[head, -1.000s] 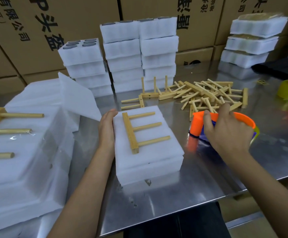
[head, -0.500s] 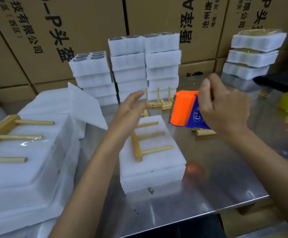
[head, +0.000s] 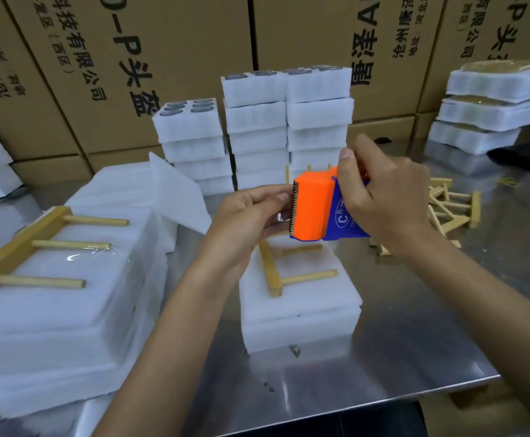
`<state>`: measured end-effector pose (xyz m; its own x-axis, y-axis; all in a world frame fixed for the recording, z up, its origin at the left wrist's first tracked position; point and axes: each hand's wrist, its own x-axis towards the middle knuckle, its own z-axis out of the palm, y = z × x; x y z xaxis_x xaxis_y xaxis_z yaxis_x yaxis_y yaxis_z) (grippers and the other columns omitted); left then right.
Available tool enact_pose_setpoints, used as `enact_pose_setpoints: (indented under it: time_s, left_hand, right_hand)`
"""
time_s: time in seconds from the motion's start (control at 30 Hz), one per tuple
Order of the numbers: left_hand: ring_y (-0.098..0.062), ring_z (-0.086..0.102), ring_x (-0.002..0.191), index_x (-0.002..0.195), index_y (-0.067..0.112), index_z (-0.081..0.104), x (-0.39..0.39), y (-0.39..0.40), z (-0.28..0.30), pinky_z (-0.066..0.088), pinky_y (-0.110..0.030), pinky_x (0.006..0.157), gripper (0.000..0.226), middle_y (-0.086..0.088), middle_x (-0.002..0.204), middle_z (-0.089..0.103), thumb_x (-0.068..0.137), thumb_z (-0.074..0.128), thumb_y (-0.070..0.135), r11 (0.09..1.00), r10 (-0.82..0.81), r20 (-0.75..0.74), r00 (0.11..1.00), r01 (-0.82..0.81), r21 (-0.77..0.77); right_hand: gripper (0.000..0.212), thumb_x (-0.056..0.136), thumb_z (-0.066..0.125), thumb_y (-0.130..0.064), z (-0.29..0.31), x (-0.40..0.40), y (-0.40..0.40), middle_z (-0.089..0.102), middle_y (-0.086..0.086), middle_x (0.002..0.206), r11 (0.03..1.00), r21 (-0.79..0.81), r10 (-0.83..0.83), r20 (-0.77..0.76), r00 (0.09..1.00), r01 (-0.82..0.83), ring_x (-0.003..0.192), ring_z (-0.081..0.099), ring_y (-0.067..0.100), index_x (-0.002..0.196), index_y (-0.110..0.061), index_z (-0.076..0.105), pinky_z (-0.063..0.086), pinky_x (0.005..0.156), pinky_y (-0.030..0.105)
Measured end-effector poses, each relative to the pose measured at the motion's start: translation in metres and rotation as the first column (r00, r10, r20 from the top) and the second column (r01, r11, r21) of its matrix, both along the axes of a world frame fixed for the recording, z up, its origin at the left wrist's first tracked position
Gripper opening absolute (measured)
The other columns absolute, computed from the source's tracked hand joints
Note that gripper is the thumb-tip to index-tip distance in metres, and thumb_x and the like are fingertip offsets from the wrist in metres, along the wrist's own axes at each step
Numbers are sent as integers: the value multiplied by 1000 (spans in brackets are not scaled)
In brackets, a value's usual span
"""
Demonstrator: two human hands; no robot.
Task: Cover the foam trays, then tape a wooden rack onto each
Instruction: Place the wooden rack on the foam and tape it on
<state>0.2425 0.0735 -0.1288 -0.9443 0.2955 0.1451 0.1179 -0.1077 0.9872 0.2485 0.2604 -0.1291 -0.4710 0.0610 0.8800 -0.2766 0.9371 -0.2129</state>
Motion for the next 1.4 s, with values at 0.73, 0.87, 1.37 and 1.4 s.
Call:
enact_pose_setpoints:
  time_s: [0.73,0.87,1.37,1.4]
  left_hand:
    - [-27,77,84,97,-1,72,-24,0,13,62,-29,68,18,-17,93,77,95,55,-3,987,14,263,965,-56,151]
    - [-25,77,84,96,-2,70,-33,-46,5,60,-26,66,14,-19,94,77,94,56,-2,952,170,267,949,-228,206]
    - [-13,75,91,91,19,77,-7,-84,-47,44,-64,97,16,-1,107,77,85,62,16,946,82,477,875,-220,240]
    - [-13,75,92,89,19,78,-6,-83,-49,45,-65,96,17,-2,108,77,84,63,15,938,75,493,867,-229,260]
  right_hand:
    - [72,92,30,-68,14,-32,39,54,-5,46,998,-62,51,380,924,-29,52,53,12,51,-14,55,35,54,30]
    - [67,94,31,-69,15,-36,56,63,-2,64,990,128,-107,480,871,51,61,57,15,68,-17,65,40,61,30]
    - [65,93,41,-61,-8,-27,74,53,11,46,984,-135,-9,602,799,113,50,56,27,50,-13,51,35,52,31]
    - [64,93,41,-59,-12,-31,70,53,11,47,978,-152,-28,588,809,144,52,55,27,50,-12,49,33,51,31]
